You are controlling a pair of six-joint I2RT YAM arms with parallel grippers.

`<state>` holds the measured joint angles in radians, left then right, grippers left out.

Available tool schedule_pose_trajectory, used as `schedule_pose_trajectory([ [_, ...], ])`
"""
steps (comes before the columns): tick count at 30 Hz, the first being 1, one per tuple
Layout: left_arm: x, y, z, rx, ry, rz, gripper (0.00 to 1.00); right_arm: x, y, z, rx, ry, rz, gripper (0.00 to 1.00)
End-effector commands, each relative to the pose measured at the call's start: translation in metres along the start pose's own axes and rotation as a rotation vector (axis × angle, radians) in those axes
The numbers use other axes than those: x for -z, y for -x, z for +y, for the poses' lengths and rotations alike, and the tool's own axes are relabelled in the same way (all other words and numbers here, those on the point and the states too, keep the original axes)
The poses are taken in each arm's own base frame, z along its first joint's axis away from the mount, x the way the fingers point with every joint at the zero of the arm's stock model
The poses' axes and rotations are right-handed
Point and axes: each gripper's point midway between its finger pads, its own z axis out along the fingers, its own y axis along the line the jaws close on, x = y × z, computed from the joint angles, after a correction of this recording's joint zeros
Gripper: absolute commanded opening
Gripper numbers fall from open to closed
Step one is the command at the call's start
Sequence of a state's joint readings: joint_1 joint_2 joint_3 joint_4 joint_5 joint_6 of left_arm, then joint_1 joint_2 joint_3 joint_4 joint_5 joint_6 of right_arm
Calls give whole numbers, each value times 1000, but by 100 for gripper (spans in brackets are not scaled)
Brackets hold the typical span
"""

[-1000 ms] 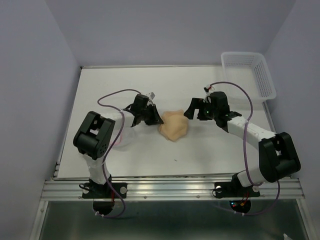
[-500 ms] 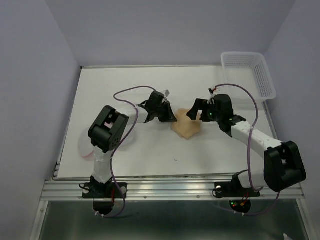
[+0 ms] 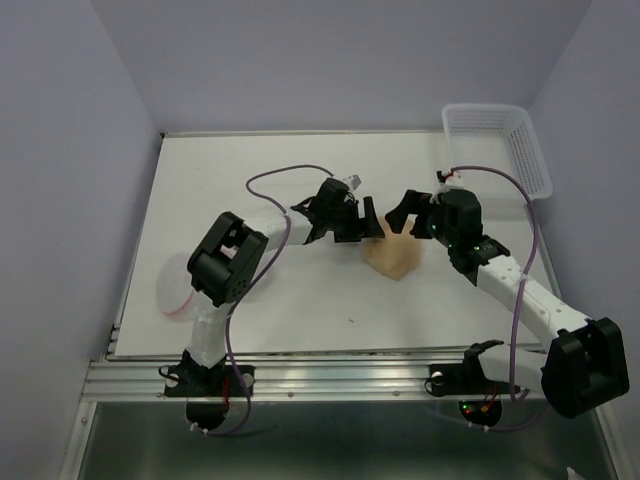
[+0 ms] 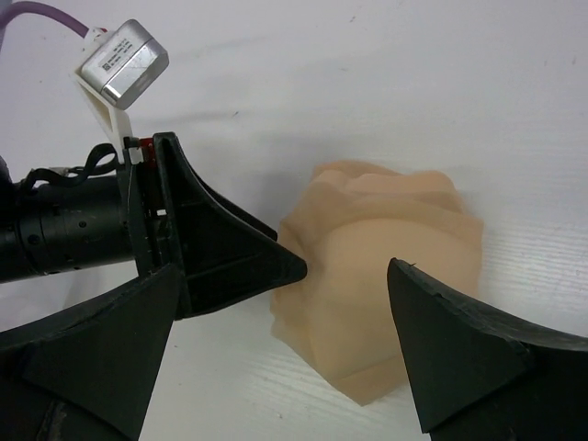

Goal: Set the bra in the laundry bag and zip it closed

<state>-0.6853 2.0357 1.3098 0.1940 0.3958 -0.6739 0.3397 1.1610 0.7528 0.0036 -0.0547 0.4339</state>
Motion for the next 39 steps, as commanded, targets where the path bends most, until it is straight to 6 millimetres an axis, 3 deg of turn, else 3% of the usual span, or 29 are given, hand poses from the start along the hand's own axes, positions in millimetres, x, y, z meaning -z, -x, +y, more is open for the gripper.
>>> schedule_pose_trajectory([
  [1,47,41,-45,-123,-55,-125,98,5,10,4,16,16,-26,100],
  [3,66,42,-46,-166,-32,-142,99,7,10,9,25,44,-21,100],
  [4,91,53,-65,-197,-51,-193,99,8,11,11,33,54,-23,100],
  [6,114,55,-58,-208,18,-241,99,9,11,14,44,72,-18,100],
  [7,143,71,-63,-215,60,-340,99,9,11,14,52,74,-16,100],
  [9,167,65,-38,-167,182,-364,99,6,8,13,68,75,-6,100],
  [10,193,71,-40,-123,203,-426,99,5,8,12,74,73,-4,100],
  [11,206,64,-7,-69,341,-445,99,4,6,12,78,76,4,100],
  [13,236,63,26,21,454,-494,99,-1,1,11,82,75,25,100],
  [16,295,39,86,200,632,-585,99,-10,-4,10,75,78,55,100],
  [19,339,15,128,329,751,-660,99,-17,-7,10,78,81,73,100],
  [22,362,0,142,389,779,-720,99,-20,-8,7,83,69,76,100],
  [25,362,-16,168,444,819,-721,99,-23,-11,6,85,66,86,100],
  [27,357,-11,175,464,801,-732,99,-24,-11,6,85,67,88,100],
  [29,340,-9,179,457,774,-674,99,-24,-12,5,86,66,91,100],
  [31,324,-8,186,449,775,-618,91,-24,-12,5,89,67,89,100],
  [33,314,5,185,421,742,-617,60,-23,-12,7,92,74,89,100],
  [37,295,31,169,366,648,-596,14,-21,-15,10,103,98,103,100],
  [39,288,46,148,306,583,-625,4,-19,-16,10,111,104,105,100],
])
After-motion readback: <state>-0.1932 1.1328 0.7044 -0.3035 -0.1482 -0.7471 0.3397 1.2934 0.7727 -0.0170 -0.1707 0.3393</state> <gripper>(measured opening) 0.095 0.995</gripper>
